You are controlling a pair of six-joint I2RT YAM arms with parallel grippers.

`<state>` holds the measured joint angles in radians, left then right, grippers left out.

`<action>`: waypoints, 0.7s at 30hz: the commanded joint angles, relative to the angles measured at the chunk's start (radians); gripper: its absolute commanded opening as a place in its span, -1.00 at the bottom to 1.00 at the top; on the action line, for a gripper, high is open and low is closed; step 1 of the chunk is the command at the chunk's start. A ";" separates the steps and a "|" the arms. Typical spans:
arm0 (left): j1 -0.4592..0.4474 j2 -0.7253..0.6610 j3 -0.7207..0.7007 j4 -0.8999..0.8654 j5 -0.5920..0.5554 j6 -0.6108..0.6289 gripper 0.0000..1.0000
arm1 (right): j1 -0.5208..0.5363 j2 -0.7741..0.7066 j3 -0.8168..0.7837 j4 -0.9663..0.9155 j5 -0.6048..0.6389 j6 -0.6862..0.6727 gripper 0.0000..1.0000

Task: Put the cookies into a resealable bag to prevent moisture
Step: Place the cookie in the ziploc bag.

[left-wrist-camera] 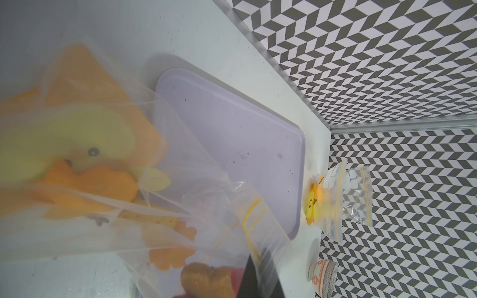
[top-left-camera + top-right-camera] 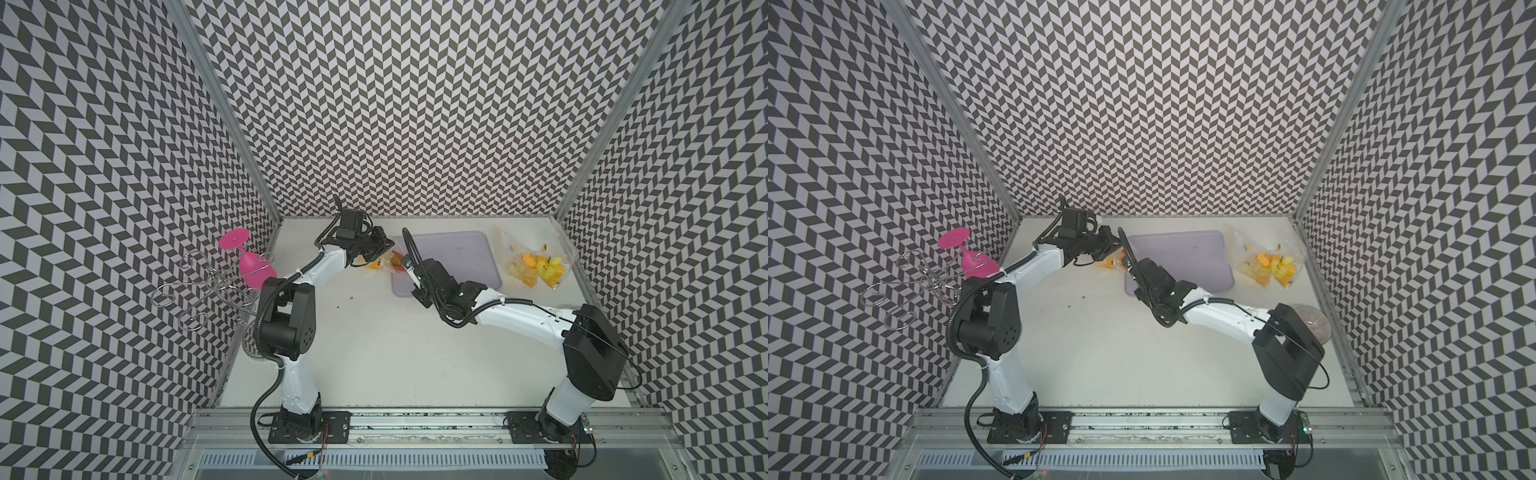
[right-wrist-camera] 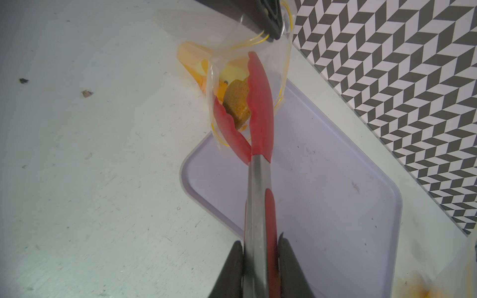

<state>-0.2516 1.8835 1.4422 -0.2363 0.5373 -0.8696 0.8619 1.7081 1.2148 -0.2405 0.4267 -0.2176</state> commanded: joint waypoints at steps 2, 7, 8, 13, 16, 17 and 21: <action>-0.009 0.008 0.032 0.016 0.012 -0.007 -1.00 | 0.001 0.045 0.050 0.077 0.046 -0.001 -0.57; -0.009 0.000 0.032 0.009 0.007 0.000 -1.00 | -0.001 0.058 0.072 0.076 0.038 0.021 -0.05; -0.009 0.001 0.032 0.008 0.006 0.001 -1.00 | -0.001 0.055 0.073 0.076 0.036 0.024 0.00; -0.009 0.000 0.027 0.008 0.006 0.000 -1.00 | -0.002 0.034 0.068 0.070 0.025 0.035 0.05; -0.009 -0.001 0.028 0.009 0.006 -0.001 -1.00 | -0.003 0.013 0.057 0.066 0.020 0.045 0.06; -0.009 0.000 0.029 0.009 0.006 -0.001 -1.00 | -0.003 0.000 0.053 0.064 0.018 0.051 0.05; -0.006 0.000 0.030 0.007 0.006 0.001 -1.00 | -0.003 -0.099 -0.020 0.075 -0.004 0.111 -0.02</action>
<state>-0.2554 1.8835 1.4422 -0.2367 0.5373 -0.8700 0.8608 1.7237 1.2259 -0.2382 0.4309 -0.1631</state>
